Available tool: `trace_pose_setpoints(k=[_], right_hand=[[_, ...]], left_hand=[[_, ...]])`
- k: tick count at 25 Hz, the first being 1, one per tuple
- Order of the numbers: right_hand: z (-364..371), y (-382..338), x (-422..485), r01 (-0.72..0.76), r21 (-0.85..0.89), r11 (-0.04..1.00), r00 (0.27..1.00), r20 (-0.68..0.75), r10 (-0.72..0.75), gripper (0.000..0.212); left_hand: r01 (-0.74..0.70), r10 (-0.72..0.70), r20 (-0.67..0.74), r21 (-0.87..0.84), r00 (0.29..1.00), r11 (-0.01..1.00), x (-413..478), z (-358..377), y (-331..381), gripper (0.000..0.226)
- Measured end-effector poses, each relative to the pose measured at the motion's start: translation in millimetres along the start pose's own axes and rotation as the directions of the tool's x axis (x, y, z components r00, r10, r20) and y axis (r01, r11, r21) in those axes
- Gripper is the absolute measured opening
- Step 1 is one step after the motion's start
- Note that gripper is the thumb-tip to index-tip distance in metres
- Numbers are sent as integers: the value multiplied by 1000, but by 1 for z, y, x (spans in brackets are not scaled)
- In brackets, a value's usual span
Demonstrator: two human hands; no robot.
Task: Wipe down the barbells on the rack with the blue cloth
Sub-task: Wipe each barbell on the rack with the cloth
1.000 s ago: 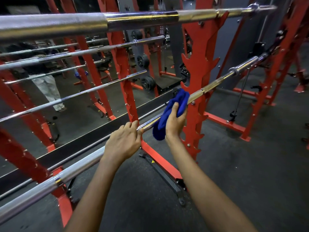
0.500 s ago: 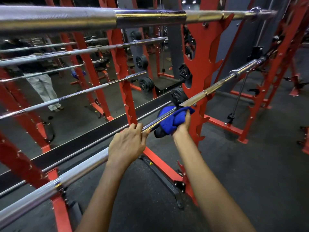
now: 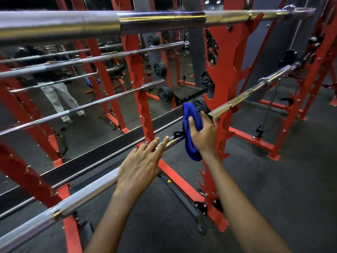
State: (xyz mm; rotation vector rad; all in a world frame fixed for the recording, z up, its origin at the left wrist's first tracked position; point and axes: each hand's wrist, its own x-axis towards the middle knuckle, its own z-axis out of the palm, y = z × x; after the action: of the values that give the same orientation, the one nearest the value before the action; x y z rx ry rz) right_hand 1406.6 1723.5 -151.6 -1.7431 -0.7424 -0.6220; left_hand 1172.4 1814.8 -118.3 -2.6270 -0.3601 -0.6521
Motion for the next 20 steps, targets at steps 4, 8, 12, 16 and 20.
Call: trace_pose_setpoints(k=[4, 8, 12, 16, 20], right_hand=[[-11, 28, 53, -29, -59, 998, 999, 30, 31, 42], [-17, 41, 41, 204, -41, 978, 969, 150, -196, 38], [-28, 69, 59, 291, 62, 955, 931, 212, -298, 38], [-25, 76, 73, 156, 62, 986, 986, 48, -159, 33], [-22, 75, 61, 353, 100, 930, 910, 195, -366, 37]], left_hand=[[113, -113, 35, 4, 993, 994, 4, 1, 19, 69], [287, -285, 65, -12, 956, 958, 17, 10, 47, 61], [414, -407, 162, -4, 899, 910, 40, 15, 77, 77], [463, -449, 184, -39, 875, 886, 54, 22, 87, 75], [513, -492, 234, -39, 839, 857, 86, 21, 100, 57]])
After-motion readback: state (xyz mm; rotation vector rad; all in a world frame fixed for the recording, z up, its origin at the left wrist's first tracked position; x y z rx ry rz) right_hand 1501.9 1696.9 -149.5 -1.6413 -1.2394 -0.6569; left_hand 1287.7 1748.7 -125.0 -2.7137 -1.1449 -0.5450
